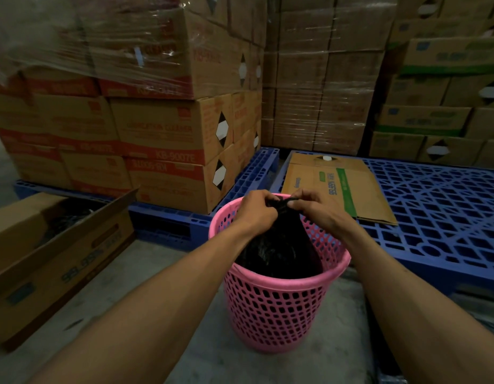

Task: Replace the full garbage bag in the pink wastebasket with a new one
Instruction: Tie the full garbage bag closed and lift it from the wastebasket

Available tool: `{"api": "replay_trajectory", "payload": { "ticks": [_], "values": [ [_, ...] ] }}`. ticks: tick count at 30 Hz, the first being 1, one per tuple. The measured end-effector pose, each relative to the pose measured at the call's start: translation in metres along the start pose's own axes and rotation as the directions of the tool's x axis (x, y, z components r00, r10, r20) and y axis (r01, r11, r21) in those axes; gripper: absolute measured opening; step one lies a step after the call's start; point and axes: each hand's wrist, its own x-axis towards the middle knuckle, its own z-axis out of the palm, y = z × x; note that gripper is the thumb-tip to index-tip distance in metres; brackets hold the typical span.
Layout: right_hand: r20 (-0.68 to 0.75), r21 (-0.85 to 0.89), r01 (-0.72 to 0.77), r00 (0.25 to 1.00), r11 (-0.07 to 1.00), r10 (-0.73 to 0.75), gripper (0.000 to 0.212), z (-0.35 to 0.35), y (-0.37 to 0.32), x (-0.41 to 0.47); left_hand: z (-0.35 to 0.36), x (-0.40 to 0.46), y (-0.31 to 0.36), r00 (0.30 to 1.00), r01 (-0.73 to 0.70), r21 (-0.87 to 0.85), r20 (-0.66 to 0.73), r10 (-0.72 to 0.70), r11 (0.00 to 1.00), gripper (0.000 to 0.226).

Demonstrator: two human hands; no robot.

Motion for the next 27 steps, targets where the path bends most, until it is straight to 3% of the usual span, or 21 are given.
{"api": "replay_trajectory", "payload": {
  "ticks": [4,7,11,13,16,18,20,21,22,24,25,27],
  "values": [
    [-0.081,0.011,0.023,0.996,1.0,-0.022,0.01,-0.005,0.003,0.004,-0.001,-0.001,0.001,0.999,-0.044,-0.068,-0.003,0.044,0.997,0.039],
    [-0.017,0.001,0.021,1.0,1.0,-0.021,0.01,-0.007,-0.004,0.004,-0.009,0.0,0.006,0.997,-0.079,-0.181,0.009,0.082,0.98,0.034],
    [-0.063,0.104,0.049,0.997,0.993,-0.043,0.014,-0.003,-0.009,0.006,-0.021,0.006,0.016,1.0,0.001,-0.27,-0.024,-0.008,0.963,0.033],
    [-0.009,0.067,0.03,1.0,0.997,-0.03,0.017,-0.001,-0.011,0.005,-0.025,0.007,0.017,0.999,0.027,-0.319,-0.036,-0.04,0.947,0.038],
    [0.025,-0.071,0.005,1.0,0.997,-0.003,0.039,0.004,-0.01,0.005,-0.028,0.007,0.018,0.999,0.022,-0.379,-0.028,-0.035,0.925,0.044],
    [-0.009,-0.13,0.027,1.0,0.991,-0.028,0.034,0.005,-0.01,0.007,-0.032,0.008,0.02,0.998,0.023,-0.436,-0.049,-0.049,0.9,0.035],
    [-0.068,-0.13,0.036,0.997,0.991,-0.045,0.027,0.003,-0.013,0.007,-0.039,0.011,0.018,0.991,0.006,-0.268,-0.129,-0.042,0.963,0.022],
    [-0.094,-0.136,0.037,0.994,0.99,-0.05,0.026,0.0,-0.016,0.007,-0.044,0.012,0.015,0.989,-0.026,-0.044,-0.148,0.019,0.999,0.027],
    [-0.111,-0.148,0.037,0.992,0.988,-0.054,0.025,-0.002,-0.02,0.006,-0.049,0.011,0.012,0.985,-0.076,0.227,-0.134,0.108,0.971,0.036],
    [-0.126,-0.199,0.041,0.99,0.979,-0.068,0.023,-0.008,-0.027,0.004,-0.057,0.005,0.009,0.969,-0.146,0.664,-0.054,0.243,0.733,0.043],
    [-0.132,-0.238,0.04,0.989,0.97,-0.073,0.023,-0.011,-0.031,0.003,-0.059,0.001,0.01,0.966,-0.147,0.766,-0.024,0.256,0.625,0.041],
    [-0.14,-0.311,0.016,0.988,0.95,-0.063,0.019,-0.019,-0.037,0.004,-0.064,-0.006,0.015,0.977,-0.095,0.848,-0.022,0.213,0.521,0.036]
  ]
}}
